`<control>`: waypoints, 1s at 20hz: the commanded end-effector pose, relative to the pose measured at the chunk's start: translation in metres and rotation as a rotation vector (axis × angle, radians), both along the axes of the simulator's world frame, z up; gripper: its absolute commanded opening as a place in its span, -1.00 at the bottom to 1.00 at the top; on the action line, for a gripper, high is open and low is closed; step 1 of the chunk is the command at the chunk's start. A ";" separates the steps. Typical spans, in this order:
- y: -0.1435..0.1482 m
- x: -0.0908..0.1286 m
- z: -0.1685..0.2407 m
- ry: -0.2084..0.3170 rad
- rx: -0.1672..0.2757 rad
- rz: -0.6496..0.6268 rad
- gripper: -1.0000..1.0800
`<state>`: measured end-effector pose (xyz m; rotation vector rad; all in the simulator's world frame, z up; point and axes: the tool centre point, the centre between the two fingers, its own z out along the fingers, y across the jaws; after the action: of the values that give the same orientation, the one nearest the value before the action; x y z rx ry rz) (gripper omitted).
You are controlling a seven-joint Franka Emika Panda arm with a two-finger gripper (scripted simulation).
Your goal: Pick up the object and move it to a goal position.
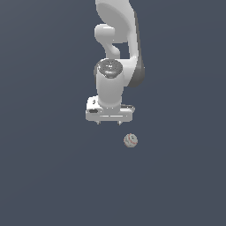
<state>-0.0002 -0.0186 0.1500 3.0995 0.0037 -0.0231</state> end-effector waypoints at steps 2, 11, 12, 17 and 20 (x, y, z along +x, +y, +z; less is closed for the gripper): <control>0.000 0.000 0.000 0.001 0.000 0.000 0.92; 0.009 -0.004 -0.009 0.036 -0.003 -0.015 0.92; 0.008 -0.004 -0.009 0.035 -0.003 -0.015 0.92; 0.012 -0.002 -0.010 0.032 -0.002 -0.020 0.92; 0.019 0.002 -0.013 0.028 0.000 -0.033 0.92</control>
<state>-0.0002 -0.0038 0.1388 3.0979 -0.0381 -0.0693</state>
